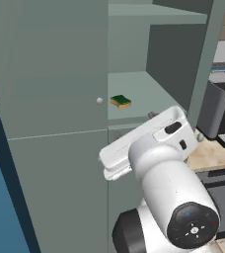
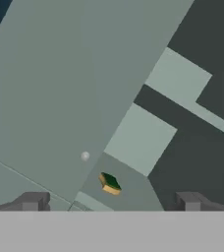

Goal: Open the cabinet. Pick the sponge and place it next to the sink. Then close the cabinet.

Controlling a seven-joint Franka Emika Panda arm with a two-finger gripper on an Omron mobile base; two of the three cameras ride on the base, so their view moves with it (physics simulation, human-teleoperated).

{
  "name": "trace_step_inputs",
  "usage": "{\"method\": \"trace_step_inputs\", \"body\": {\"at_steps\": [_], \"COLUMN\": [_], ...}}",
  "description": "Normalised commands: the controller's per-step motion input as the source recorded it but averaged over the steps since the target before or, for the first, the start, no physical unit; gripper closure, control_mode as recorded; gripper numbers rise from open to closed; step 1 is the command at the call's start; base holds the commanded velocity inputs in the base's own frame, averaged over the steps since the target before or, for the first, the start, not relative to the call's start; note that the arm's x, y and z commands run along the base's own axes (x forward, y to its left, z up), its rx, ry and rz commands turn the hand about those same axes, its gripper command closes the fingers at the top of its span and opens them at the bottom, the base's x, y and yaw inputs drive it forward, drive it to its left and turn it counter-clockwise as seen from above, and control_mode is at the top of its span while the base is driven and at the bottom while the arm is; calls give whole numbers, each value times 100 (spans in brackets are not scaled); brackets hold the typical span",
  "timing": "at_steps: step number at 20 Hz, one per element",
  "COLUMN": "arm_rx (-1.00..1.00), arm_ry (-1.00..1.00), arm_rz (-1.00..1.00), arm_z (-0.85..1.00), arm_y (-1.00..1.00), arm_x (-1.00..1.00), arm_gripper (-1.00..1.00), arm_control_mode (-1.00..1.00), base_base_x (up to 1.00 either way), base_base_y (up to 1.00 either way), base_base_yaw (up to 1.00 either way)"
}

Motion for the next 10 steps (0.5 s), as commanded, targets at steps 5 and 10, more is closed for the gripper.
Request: {"method": "trace_step_inputs", "body": {"at_steps": [5,10], "arm_rx": [-24,-17], "arm_ry": [17,22], "arm_rz": [-30,-37], "arm_z": [0,0], "arm_y": [-19,-36], "arm_x": [3,0], "arm_gripper": [-100,-100], "arm_control_mode": [-100,-100], "base_base_x": [0,0], "base_base_y": [0,0], "base_base_yaw": [0,0]}}
